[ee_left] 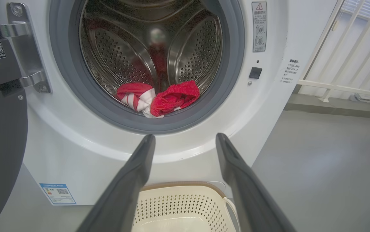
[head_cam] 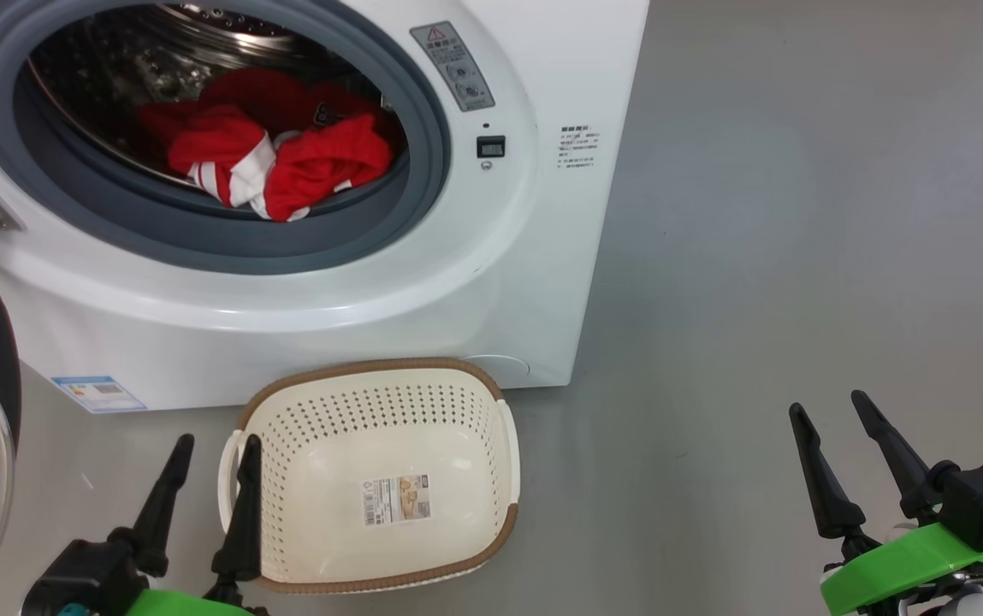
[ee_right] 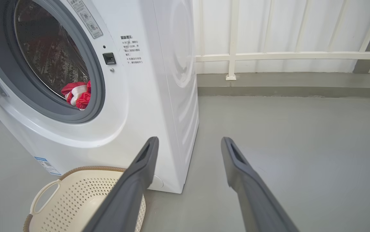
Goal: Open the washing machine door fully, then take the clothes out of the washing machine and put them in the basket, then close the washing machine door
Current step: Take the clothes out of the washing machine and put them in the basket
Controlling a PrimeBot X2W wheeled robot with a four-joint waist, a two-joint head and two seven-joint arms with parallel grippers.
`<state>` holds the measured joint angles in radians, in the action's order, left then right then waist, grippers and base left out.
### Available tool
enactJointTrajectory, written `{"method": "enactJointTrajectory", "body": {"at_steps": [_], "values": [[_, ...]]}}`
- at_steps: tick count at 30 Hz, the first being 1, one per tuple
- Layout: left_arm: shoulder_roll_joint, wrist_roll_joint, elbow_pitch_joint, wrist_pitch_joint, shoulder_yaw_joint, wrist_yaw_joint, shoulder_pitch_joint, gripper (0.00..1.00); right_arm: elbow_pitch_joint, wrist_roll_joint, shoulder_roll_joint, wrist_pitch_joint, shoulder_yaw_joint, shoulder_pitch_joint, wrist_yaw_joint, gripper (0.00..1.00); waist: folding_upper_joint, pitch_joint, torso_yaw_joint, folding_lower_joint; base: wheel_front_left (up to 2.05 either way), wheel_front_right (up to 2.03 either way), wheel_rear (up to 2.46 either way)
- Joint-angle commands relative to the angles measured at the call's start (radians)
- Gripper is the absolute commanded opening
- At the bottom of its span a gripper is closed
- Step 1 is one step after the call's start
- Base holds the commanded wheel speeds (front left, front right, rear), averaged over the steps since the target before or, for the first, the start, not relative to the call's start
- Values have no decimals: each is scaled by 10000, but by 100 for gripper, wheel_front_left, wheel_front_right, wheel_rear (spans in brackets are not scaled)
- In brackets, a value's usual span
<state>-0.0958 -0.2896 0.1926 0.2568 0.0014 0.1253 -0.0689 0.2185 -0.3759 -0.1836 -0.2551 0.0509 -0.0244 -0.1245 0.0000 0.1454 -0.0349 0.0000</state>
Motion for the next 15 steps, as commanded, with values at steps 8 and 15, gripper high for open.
{"method": "enactJointTrajectory", "body": {"at_steps": [8,15], "values": [[-256,-68,35,49,1,54,-640,100,-314,5,-101,-67,292,-513,-62,100,0,391,-162,0,0,0,0],[-550,53,394,49,-290,54,-1504,100,-379,-30,34,-67,300,-787,-62,100,0,1023,-405,0,0,0,0]]}}
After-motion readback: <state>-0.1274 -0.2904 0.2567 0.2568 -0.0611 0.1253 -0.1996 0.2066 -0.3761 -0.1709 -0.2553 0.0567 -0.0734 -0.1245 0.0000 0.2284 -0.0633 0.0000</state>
